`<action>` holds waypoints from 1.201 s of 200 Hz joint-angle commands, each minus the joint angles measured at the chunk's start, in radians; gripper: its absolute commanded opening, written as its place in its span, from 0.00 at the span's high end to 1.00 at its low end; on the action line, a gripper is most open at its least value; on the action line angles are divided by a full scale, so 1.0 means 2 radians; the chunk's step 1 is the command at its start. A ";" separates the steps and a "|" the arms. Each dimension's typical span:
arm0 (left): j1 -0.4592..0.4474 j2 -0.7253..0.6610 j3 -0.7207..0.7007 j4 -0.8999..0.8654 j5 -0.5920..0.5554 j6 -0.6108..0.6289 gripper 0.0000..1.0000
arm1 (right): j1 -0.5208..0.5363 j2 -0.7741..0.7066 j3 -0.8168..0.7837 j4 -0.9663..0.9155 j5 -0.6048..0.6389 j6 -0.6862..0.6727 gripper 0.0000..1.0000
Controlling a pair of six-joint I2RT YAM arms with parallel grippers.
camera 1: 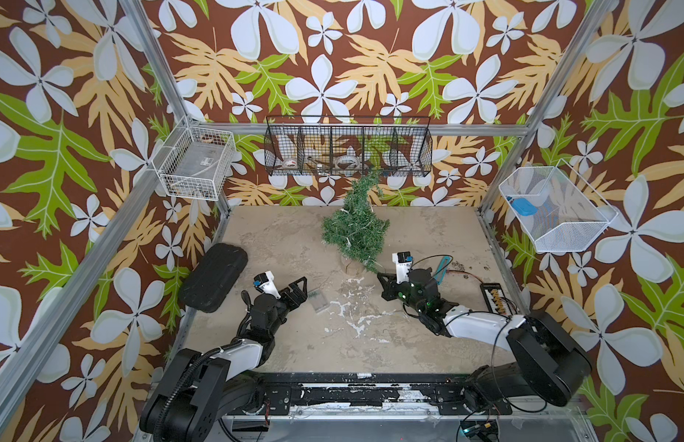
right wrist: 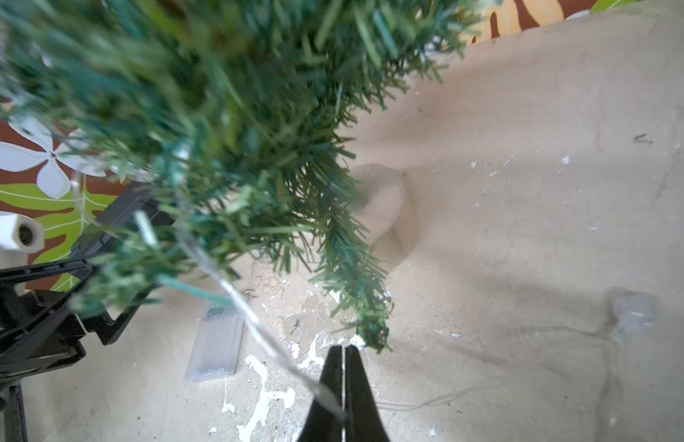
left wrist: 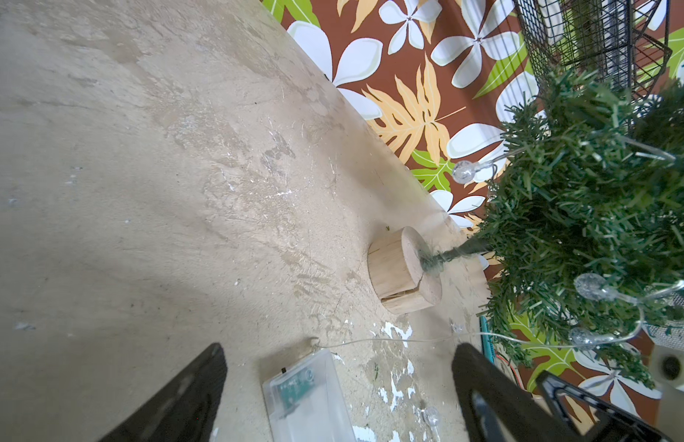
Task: Remove string lights from the small christmas tree
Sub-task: Remove the light string from the Christmas tree.
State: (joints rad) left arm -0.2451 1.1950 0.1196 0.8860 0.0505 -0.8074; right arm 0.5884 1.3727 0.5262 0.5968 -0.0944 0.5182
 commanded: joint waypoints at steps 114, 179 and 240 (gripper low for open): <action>0.000 -0.012 -0.010 0.007 0.004 0.000 0.06 | -0.101 -0.193 0.118 -0.249 0.075 -0.051 1.00; -0.001 -0.023 -0.013 0.003 0.000 0.006 0.06 | -0.107 -0.060 0.245 -0.255 0.011 -0.066 1.00; -0.001 -0.029 -0.017 0.005 -0.017 0.003 0.09 | -0.107 -0.024 0.295 -0.231 -0.068 -0.035 1.00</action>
State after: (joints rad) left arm -0.2451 1.1366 0.0906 0.8852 0.0513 -0.8040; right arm 0.3752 1.3369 1.1160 0.0841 -0.1211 0.3977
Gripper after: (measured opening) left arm 0.933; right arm 0.050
